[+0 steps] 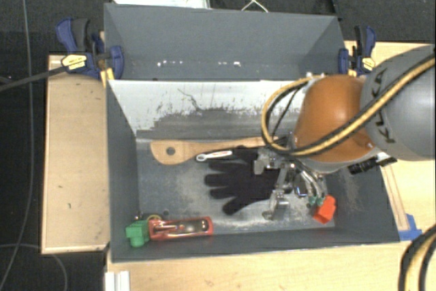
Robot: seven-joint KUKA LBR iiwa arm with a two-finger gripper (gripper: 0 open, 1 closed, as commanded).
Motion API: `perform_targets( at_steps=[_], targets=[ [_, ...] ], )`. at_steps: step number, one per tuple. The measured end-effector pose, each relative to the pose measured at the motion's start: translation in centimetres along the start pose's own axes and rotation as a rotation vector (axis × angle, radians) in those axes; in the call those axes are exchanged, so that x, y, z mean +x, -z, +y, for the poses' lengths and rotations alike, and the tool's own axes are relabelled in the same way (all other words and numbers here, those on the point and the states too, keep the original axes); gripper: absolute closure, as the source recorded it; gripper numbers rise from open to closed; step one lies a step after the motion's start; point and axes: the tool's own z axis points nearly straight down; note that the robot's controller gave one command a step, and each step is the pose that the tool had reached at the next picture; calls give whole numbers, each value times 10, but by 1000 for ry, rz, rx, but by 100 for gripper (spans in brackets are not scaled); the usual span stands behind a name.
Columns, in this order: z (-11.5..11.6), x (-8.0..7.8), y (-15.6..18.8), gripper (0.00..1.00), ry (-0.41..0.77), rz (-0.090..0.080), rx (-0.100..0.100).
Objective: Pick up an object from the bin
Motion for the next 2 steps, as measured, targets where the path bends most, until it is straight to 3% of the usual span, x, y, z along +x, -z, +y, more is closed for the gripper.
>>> perform_targets(
  at_steps=[1,2],
  targets=[
    [0,0,0,0,0,0,0],
    [32,5,-60,0,-2,4,-2]
  ],
)
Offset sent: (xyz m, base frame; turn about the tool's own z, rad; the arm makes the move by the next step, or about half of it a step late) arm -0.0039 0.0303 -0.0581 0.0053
